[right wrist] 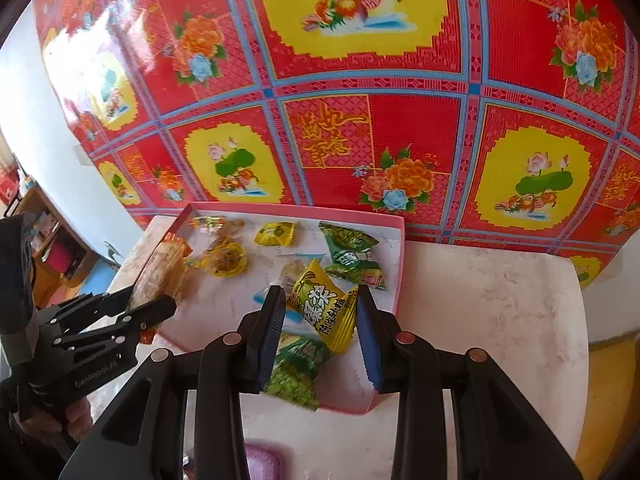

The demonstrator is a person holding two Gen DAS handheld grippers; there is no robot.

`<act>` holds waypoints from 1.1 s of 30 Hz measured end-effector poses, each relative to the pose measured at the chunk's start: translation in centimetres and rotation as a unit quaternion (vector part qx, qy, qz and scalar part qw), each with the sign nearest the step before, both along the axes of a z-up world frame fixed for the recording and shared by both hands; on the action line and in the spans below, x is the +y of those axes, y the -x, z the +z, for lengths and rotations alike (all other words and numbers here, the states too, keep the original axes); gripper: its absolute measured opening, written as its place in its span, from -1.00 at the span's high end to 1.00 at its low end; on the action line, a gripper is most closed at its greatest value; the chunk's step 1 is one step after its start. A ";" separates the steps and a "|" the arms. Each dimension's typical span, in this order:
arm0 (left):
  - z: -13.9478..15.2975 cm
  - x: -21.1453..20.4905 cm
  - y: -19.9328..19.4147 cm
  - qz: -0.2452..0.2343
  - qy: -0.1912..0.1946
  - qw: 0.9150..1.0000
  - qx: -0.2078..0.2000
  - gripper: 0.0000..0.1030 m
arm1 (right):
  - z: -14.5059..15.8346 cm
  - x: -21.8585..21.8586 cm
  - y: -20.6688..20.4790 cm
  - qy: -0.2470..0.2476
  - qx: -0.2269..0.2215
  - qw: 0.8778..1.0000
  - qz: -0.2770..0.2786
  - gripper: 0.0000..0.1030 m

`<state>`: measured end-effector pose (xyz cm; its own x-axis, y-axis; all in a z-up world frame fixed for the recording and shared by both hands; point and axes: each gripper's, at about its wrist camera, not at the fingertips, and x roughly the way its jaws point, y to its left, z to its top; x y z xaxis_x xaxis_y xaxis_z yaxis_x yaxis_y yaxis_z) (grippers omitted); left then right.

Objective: Organize snacks
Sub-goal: 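Carry the wafer pack into the pink box while the right tool carries the yellow candy there, then open the left tool to release the wafer pack while the right tool releases the candy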

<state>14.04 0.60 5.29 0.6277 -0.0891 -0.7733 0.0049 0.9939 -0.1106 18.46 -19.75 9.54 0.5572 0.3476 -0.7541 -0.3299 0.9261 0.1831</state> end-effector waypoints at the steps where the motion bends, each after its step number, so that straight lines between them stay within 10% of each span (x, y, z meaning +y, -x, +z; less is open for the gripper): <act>1: -0.3 0.0 -0.2 0.000 0.001 1.000 0.003 0.22 | -0.2 0.0 -0.2 0.001 0.000 1.000 -0.001 0.30; 33: -2.5 -1.4 -3.1 -0.005 -0.003 1.000 0.025 0.20 | -3.5 -0.7 -2.6 0.001 0.031 0.999 -0.022 0.22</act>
